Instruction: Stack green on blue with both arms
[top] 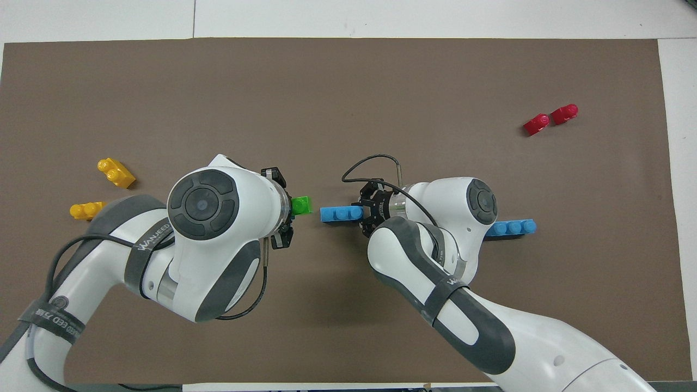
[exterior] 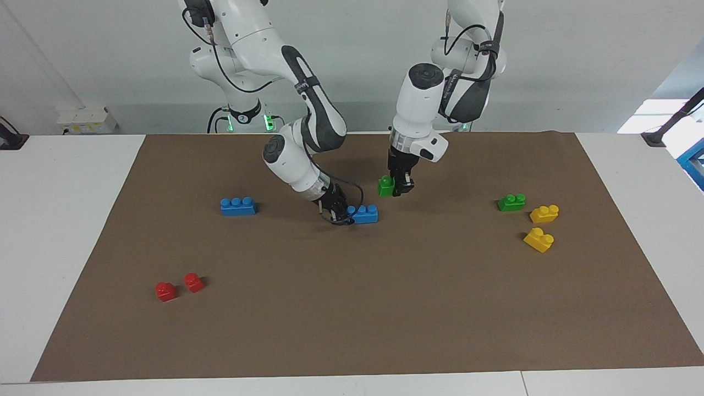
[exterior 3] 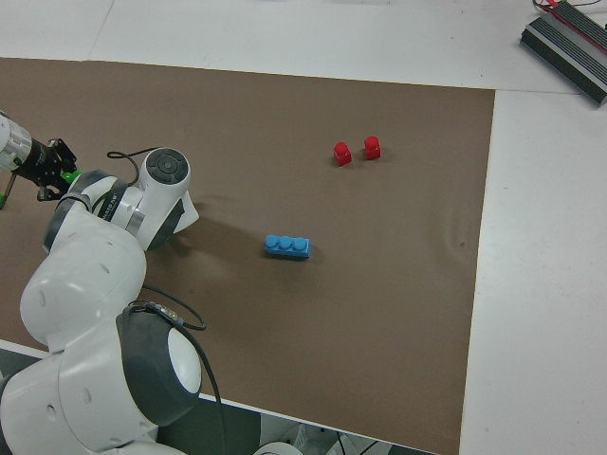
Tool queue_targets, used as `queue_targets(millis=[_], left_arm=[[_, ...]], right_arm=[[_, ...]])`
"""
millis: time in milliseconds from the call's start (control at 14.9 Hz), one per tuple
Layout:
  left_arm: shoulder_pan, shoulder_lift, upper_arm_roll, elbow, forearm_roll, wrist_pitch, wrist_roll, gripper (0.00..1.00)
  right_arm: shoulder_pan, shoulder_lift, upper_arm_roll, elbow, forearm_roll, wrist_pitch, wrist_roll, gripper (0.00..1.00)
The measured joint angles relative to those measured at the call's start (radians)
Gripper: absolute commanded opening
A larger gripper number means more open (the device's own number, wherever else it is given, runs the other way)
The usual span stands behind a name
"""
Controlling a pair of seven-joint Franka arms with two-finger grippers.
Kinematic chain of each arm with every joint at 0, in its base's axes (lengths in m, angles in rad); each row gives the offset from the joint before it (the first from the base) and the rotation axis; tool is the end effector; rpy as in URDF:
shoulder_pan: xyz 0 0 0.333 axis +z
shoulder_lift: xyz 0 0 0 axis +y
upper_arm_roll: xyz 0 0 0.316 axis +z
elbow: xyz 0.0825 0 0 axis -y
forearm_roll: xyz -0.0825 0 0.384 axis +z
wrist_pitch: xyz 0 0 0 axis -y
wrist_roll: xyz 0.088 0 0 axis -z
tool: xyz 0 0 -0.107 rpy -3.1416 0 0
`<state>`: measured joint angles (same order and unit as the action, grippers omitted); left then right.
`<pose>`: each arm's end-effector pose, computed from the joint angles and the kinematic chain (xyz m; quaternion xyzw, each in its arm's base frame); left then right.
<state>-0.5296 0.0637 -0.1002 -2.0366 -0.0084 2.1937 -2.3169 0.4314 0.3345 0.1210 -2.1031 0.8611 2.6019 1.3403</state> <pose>0.4634 -0.3372 0.4222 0.6622 0.7479 -0.0021 0.0473 0.5129 0.2962 0.2701 -0.6987 0.6623 0.1711 0.2093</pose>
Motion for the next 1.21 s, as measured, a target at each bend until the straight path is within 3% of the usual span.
queue_targets(millis=[268, 1207], left_arm=[[-0.048, 0.061, -0.001, 0.001, 0.042, 0.05, -0.121, 0.0], [-0.12, 0.153, 0.003, 0.015, 0.097, 0.131, -0.185, 0.0]], right_arm=[[0.0, -0.001, 0.001, -0.003, 0.002, 0.006, 0.0, 0.0], [0.008, -0.011, 0.002, -0.024, 0.028, 0.046, 0.0, 0.0]])
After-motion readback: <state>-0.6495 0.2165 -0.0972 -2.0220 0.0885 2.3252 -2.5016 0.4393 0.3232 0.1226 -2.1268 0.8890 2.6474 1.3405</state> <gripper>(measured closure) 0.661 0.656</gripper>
